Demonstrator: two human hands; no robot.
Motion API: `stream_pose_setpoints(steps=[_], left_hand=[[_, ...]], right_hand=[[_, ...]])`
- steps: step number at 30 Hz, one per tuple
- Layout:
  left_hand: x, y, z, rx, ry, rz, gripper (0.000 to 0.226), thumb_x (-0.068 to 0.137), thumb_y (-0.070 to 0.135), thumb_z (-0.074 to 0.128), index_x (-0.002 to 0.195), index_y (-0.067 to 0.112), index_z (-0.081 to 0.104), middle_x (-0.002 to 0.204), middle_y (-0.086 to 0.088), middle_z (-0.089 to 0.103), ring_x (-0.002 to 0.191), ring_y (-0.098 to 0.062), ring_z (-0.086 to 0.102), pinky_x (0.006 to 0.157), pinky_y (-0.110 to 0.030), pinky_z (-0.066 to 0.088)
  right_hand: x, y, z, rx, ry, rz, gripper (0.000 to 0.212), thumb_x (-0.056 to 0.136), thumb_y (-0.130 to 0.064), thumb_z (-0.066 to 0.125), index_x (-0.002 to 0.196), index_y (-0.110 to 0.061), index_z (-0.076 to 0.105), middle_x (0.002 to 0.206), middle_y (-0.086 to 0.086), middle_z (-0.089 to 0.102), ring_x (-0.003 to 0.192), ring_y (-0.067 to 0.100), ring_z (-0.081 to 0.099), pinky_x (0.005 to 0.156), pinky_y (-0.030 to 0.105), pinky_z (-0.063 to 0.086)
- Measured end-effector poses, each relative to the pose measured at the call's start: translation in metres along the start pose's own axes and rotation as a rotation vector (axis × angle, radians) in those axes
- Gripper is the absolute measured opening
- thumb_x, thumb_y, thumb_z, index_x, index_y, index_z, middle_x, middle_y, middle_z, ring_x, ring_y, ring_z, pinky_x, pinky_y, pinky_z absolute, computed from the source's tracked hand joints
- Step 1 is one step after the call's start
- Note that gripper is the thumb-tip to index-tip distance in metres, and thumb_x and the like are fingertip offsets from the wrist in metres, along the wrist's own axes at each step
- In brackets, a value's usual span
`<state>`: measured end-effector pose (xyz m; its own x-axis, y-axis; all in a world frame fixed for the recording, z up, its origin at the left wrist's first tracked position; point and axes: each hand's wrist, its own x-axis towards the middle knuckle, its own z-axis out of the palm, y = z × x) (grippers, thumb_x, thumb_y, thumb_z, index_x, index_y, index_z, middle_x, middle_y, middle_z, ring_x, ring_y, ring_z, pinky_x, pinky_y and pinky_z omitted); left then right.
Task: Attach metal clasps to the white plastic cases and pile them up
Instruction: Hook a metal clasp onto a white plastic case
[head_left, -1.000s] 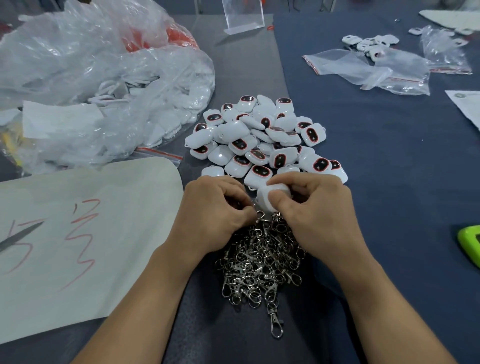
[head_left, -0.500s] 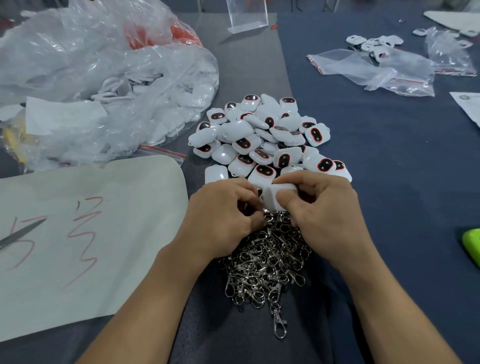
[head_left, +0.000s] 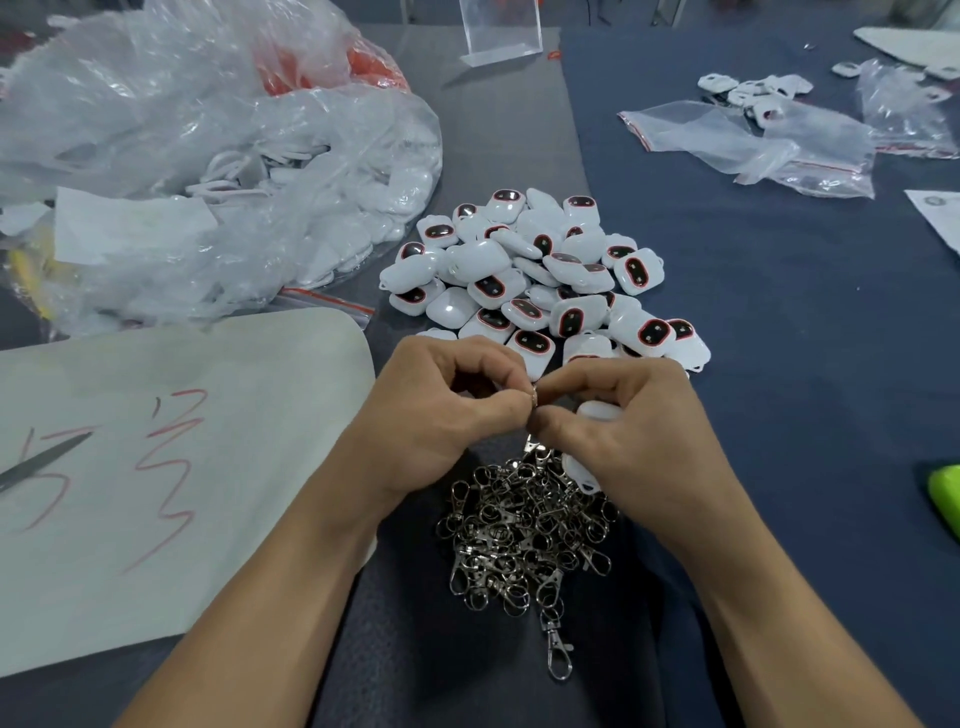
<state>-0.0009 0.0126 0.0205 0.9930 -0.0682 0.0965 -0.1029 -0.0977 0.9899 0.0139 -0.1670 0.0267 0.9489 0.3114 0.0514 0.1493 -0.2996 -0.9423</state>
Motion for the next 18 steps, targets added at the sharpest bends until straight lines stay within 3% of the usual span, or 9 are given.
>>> stream_pose_setpoints(steps=[5,8,10,15,18], left_hand=[[-0.0001,0.0007,-0.002,0.002,0.012,0.008,0.005,0.06,0.028,0.074,0.065,0.026,0.076,0.081,0.008,0.071,0.076,-0.01,0.063,0.071,-0.023,0.049],[-0.0012,0.0011,-0.0006,0.035,-0.031,0.004,0.006,0.06,0.023,0.076,0.065,0.027,0.076,0.082,0.009,0.071,0.075,-0.006,0.064,0.07,-0.019,0.048],[-0.0017,0.0015,0.0008,0.043,-0.051,0.007,0.006,0.061,0.021,0.076,0.065,0.025,0.076,0.082,0.009,0.071,0.074,-0.005,0.064,0.069,-0.017,0.048],[-0.0035,0.0025,0.0051,0.003,-0.046,-0.047,0.009,0.06,0.014,0.075,0.064,0.022,0.077,0.082,0.004,0.071,0.071,-0.017,0.062,0.065,-0.031,0.048],[-0.0045,0.0045,0.0049,-0.014,-0.038,-0.041,0.007,0.058,0.022,0.075,0.064,0.023,0.077,0.082,0.005,0.07,0.071,-0.017,0.062,0.064,-0.031,0.048]], right_hand=[[0.0005,-0.0049,0.0006,0.081,0.029,-0.007,0.013,0.08,-0.011,0.084,0.079,-0.023,0.08,0.073,0.006,0.075,0.078,0.033,0.071,0.074,0.05,0.058],[-0.0001,-0.0035,-0.0002,0.055,0.015,-0.014,0.008,0.075,-0.021,0.081,0.079,-0.027,0.079,0.069,0.019,0.069,0.064,0.044,0.061,0.058,0.053,0.052],[0.0005,-0.0023,-0.0006,0.056,-0.005,-0.008,0.007,0.071,-0.025,0.077,0.077,-0.027,0.078,0.069,0.025,0.066,0.054,0.04,0.054,0.052,0.046,0.046],[0.0012,-0.0016,-0.0003,0.094,-0.045,0.024,0.008,0.064,-0.019,0.067,0.069,-0.019,0.073,0.057,0.007,0.059,0.053,0.014,0.045,0.049,0.031,0.037],[0.0019,-0.0027,0.0003,0.149,-0.044,0.048,0.005,0.062,-0.014,0.065,0.063,-0.016,0.069,0.056,-0.003,0.055,0.053,0.01,0.043,0.047,0.024,0.035]])
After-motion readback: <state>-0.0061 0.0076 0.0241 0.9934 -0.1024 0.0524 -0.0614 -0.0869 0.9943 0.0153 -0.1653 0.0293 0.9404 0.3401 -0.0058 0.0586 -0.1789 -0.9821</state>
